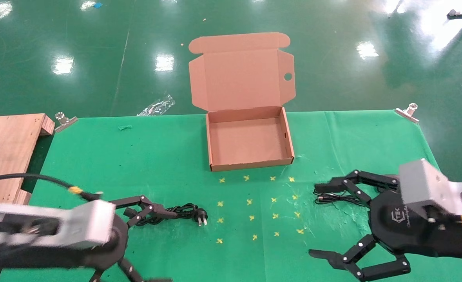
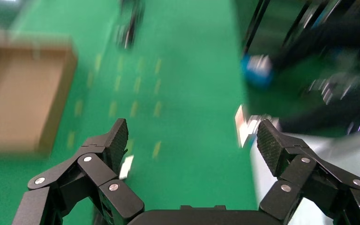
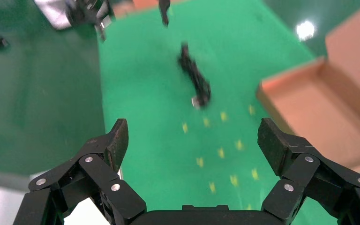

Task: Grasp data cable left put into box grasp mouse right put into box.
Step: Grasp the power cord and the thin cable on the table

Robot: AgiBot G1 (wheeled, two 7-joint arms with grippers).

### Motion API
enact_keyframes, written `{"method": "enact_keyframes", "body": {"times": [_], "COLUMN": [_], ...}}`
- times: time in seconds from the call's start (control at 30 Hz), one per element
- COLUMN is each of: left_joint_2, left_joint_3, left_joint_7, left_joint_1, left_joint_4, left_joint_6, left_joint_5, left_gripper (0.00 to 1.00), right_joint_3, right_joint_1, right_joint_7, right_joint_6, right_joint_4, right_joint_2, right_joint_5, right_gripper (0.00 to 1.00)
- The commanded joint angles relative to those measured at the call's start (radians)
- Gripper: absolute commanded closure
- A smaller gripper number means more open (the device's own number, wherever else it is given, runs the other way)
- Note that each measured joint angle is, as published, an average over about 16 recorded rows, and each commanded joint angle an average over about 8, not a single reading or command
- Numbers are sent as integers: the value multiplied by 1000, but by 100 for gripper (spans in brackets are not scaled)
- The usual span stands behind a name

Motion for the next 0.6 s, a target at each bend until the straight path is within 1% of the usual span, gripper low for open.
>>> {"method": "enact_keyframes", "body": {"times": [0.03,0.17,0.37,0.5,0.6], "left_joint_2": [12,77,193,255,286], "left_joint_3": [33,84,150,187,203], "left_joint_7": [-6,-48,-127,-167,-184], "left_joint_1": [-24,-38,-49,-63,-73], "left_joint_4": [0,-1,23,61,93], "left_joint_6": [-14,-88,-192,-240,-263], "left_joint_5": [96,256,456,572,631], "left_gripper": [0,0,0,0,0], "right_joint_3": [-14,-17,-9,-2,2], "right_joint_1": [16,-6,-36,-47,-58], "right_joint_7": [16,14,-4,-10,-13], "right_joint_6": [1,20,38,40,42], "right_joint_4": [3,4,7,8,7], "right_joint_2": [11,11,24,44,56], "right_joint_5": [-45,-51,-43,-40,-35], "right_gripper": [0,0,0,0,0]}}
